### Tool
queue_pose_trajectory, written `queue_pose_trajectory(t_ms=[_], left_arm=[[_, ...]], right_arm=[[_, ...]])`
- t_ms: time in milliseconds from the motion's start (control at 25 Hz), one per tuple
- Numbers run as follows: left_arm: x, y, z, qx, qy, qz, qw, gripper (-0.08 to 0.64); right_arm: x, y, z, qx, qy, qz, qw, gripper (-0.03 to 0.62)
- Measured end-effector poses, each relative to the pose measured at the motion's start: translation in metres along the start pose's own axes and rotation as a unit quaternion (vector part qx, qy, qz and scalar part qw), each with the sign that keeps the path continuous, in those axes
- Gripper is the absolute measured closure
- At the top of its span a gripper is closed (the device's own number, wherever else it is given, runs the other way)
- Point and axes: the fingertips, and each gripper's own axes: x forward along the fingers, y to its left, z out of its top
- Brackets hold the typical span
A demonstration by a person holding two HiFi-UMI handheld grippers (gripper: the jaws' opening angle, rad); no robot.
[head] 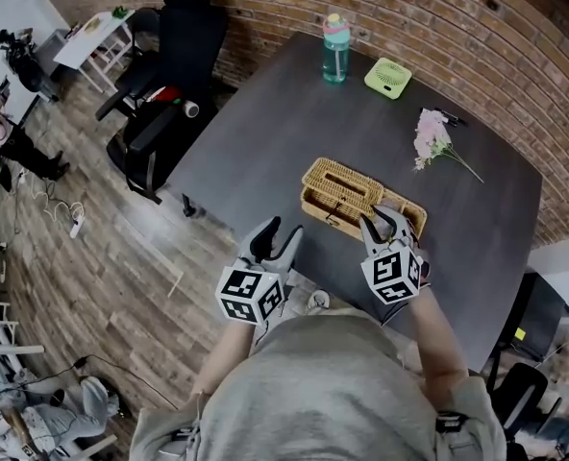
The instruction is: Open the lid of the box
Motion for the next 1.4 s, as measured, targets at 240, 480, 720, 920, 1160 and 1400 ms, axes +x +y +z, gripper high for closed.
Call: queue_pose_trajectory(t_ms=[240, 480, 720, 920, 1160, 1400], left_arm=[[-0.001, 0.000, 0.003, 0.002, -0.003, 0.002, 1.0000, 0.363], [-0.003, 0.001, 0.002, 0.003, -0.003, 0.004, 1.0000, 0.363], [-0.003, 0.003, 0.000, 0.001, 0.002, 0.004, 1.0000, 0.364], [-0.001, 0.000, -0.001, 0.000, 0.004, 0.002, 1.0000, 0.364], [0.001, 0.002, -0.002, 0.002, 0.007, 0.001, 1.0000, 0.364], [0.004, 0.004, -0.001, 0.002, 0.009, 0.001, 1.0000, 0.364]], right_arm=[[-0.002, -0.016, 0.010, -0.007, -0.010, -0.011, 1.000, 0.506], [-0.002, -0.032, 0.018, -0.014, -0.021, -0.023, 0.999, 0.514], [0.002, -0.050, 0.024, -0.019, -0.027, -0.034, 0.999, 0.522], [0.005, -0.065, 0.026, -0.021, -0.030, -0.040, 0.999, 0.526], [0.013, -0.080, 0.028, -0.018, -0.027, -0.043, 0.999, 0.532], [0.022, -0.096, 0.027, -0.019, -0.021, -0.045, 0.999, 0.532]])
